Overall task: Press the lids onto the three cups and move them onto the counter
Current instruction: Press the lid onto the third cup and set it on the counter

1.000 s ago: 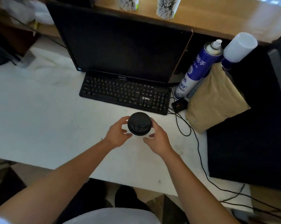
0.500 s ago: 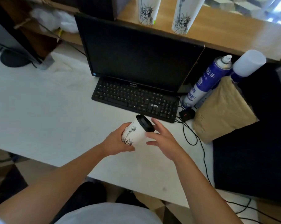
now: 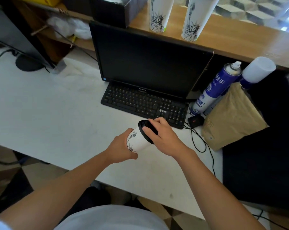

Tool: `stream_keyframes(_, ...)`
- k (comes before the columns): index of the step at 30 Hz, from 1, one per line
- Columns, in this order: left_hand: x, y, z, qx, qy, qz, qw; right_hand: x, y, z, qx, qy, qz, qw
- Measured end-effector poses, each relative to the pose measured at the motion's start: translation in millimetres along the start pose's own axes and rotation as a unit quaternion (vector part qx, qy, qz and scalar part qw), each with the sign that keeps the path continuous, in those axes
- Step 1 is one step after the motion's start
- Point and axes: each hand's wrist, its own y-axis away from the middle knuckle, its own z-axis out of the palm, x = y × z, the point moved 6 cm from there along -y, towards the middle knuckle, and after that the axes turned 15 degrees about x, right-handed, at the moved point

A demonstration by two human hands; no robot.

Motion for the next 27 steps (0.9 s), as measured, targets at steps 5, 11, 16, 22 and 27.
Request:
stream_keyframes(5, 0.6, 2.6, 7.3, -0.116, 0.055, -0.019, 0.991, -2.3, 9.3, -4.8, -0.021, -0.004, -0.029, 0.999)
stream_keyframes(11, 2.5, 10.5, 10.5, 0.003, 0.023, -0.004, 1.000, -2.2, 12.9, -3.8, -0.002, 0.013, -0.018, 1.000)
stream_keyframes(16, -6.4, 19.1, 16.5, 0.073, 0.074, -0.020, 0.994, -1.8, 13.3, -0.8, 0.014, -0.033, 0.027, 0.999)
stream_keyframes(22, 2.1, 20.0, 19.5, 0.034, 0.148, 0.003, 0.988, 20.4, 29.4, 14.5, 0.069, -0.381, 0.243, 0.890)
stream_keyframes(27, 8.2, 20.5, 18.2, -0.038, 0.191, -0.015, 0.981, 34.6, 39.0, 26.5, 0.096, -0.402, 0.280, 0.866)
